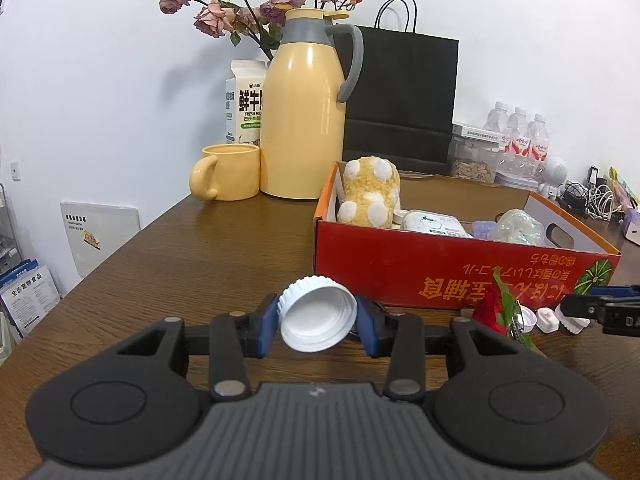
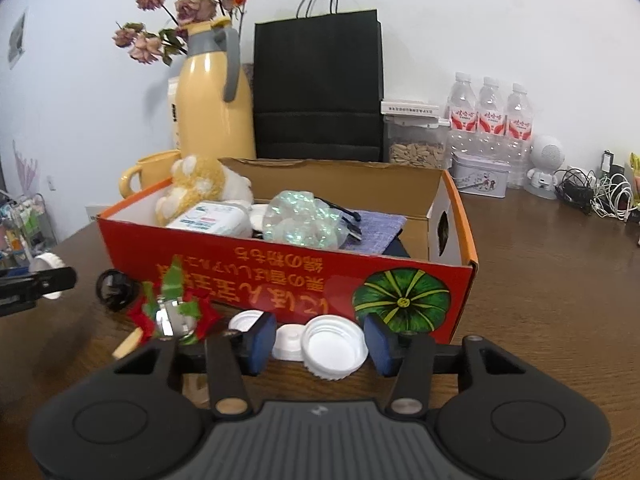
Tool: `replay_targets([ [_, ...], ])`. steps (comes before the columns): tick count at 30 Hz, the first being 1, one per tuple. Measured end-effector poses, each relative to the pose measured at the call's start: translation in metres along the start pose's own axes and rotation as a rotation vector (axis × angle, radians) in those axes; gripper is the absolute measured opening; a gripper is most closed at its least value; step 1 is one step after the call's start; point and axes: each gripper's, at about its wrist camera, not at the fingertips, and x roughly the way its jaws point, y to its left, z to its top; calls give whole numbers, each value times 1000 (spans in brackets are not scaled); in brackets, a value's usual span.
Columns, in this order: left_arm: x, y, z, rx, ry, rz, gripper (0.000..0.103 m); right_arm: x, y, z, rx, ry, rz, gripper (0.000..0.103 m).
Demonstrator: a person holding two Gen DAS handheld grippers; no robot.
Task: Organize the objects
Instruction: 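Grasp a white screw cap with the left gripper while the right gripper grasps another, then carry both white screw caps into the box and open both grippers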
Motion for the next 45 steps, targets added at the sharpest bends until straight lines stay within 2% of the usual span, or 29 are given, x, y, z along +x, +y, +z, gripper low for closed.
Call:
replay_targets([
  [2,0,0,0,0,0,-3,41,6,-3,1,15,21,-3,47],
  [4,0,0,0,1,-1,-5,41,12,-8,-1,37,49,3,39],
  [8,-1,0,-1,-2,-5,-7,41,13,-9,-4,46,53,19,39],
  [25,-4,-2,3,13,-16,-19,41,-27,0,-7,15,-96,11,39],
  [29,-15,-8,17,13,-53,-57,41,-41,1,2,3,-142,28,39],
  [35,-17,-38,51,47,-131,-109,41,-48,1,30,-21,-212,33,39],
  [39,-5,-58,74,50,-158,-136,41,-42,0,50,-24,-244,29,39],
  [45,29,-79,96,30,-154,-141,41,-24,-3,71,-17,-276,9,39],
])
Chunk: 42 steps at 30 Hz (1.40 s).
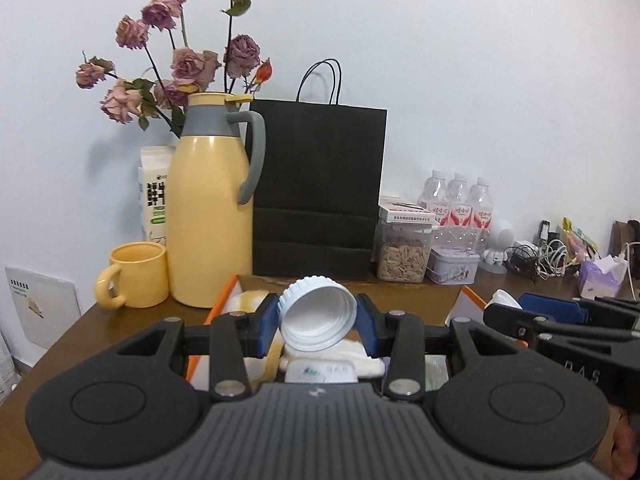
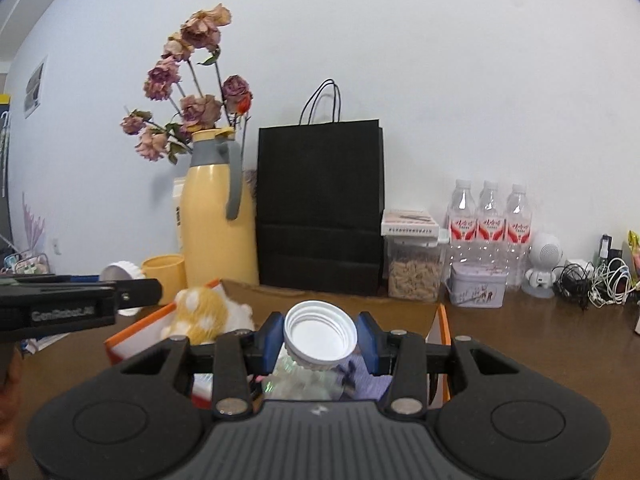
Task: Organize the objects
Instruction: 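Carry both white screw caps into the box and open both grippers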
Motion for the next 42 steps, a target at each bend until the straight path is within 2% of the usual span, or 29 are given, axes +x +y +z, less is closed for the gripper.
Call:
replay_targets([
  [8,45,-5,-6,-27,-7,45,41,45,-8,-1,32,-4,-29,39],
  [10,52,-3,-11,-13,20,47,41,53,-10,-6,19,6,-45,39],
  [13,57,-1,-14,-13,37,53,41,59,-14,-11,29,31,-38,39],
  [21,55,-3,-17,-2,24,64,42,62,-9,-17,13,59,-36,39],
  [22,54,-2,-17,-7,22,71,44,62,-9,-18,10,67,-32,39],
  [24,51,2,-18,-12,17,70,58,63,-9,-21,9,80,-30,40],
  [26,47,4,-18,-15,0,87,100,64,-10,-25,12,90,-29,56],
  [27,44,5,-18,-15,-17,94,103,64,-11,-26,17,91,-30,71],
  [28,41,5,-18,-17,-34,97,103,63,-12,-26,22,85,-37,84],
  [31,38,6,-16,-25,-39,89,103,58,-13,-26,30,59,-51,99],
  [32,37,6,-16,-25,-40,91,103,56,-13,-26,33,54,-51,101],
  [38,37,8,-18,-31,-33,102,103,51,-10,-25,23,46,-45,103],
  [42,33,8,-19,-32,-46,84,103,46,-8,-24,19,35,-42,103],
])
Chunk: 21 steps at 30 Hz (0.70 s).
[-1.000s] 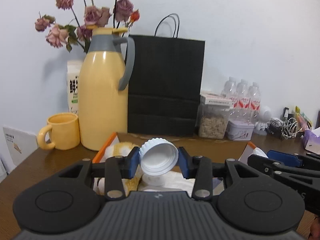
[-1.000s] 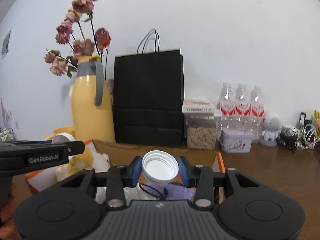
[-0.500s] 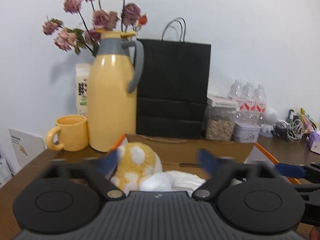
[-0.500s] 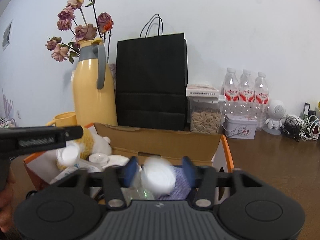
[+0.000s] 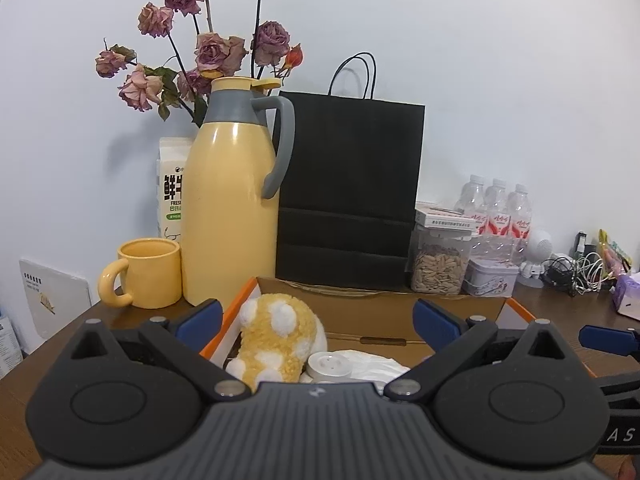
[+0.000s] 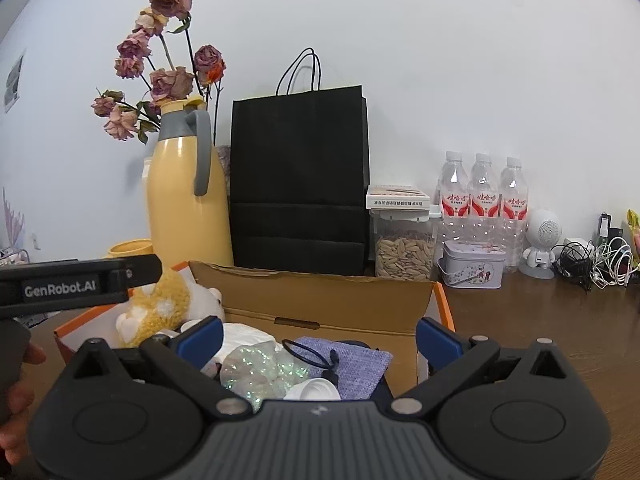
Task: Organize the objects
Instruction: 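Carry both white screw caps into the box and open both grippers, then move both grippers back toward the black cable and small white caps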
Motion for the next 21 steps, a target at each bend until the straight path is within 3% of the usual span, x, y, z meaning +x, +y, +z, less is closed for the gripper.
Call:
replay_targets([
  [12,-31,9,-5,17,-15,-33,103,-23,1,-2,-29,-18,6,103],
  [21,-53,28,-28,25,90,-38,103,-44,5,-19,-66,14,44,103],
])
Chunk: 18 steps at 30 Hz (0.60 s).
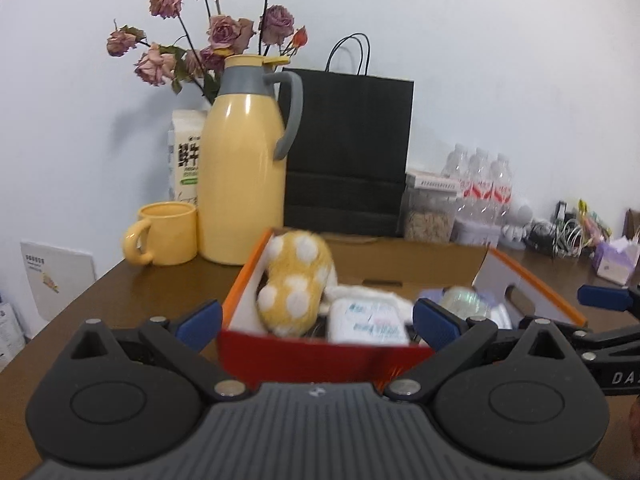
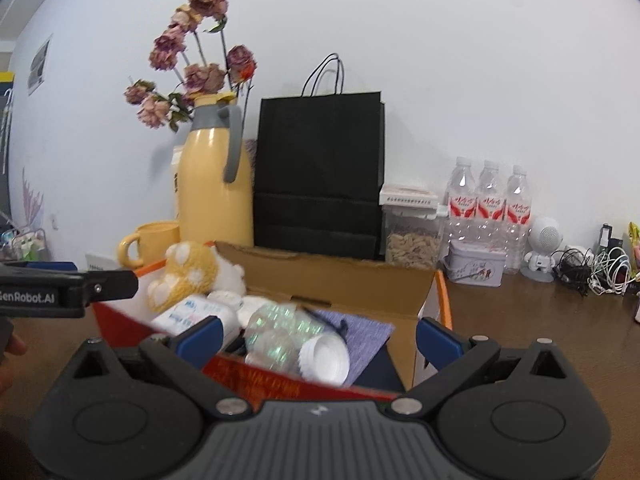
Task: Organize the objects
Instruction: 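Move both grippers back toward the black cable and small white caps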
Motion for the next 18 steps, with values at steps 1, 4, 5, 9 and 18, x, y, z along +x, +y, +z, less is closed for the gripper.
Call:
replay_targets([
  [1,-3,2,-2,2,4,2,103,-3,1,-3,-6,8,4,103],
  [4,-10,7,-10,5,17,17,103,-10,6,-11,-21,28,14,103],
  [5,-12,8,-13,5,24,21,103,-12,7,-13,-24,34,17,103],
  [9,-19,14,-23,19,65,28,103,-21,11,-22,-29,67,29,103],
  [18,-35,22,-41,44,103,56,103,-25,21,-37,-50,169,75,103],
])
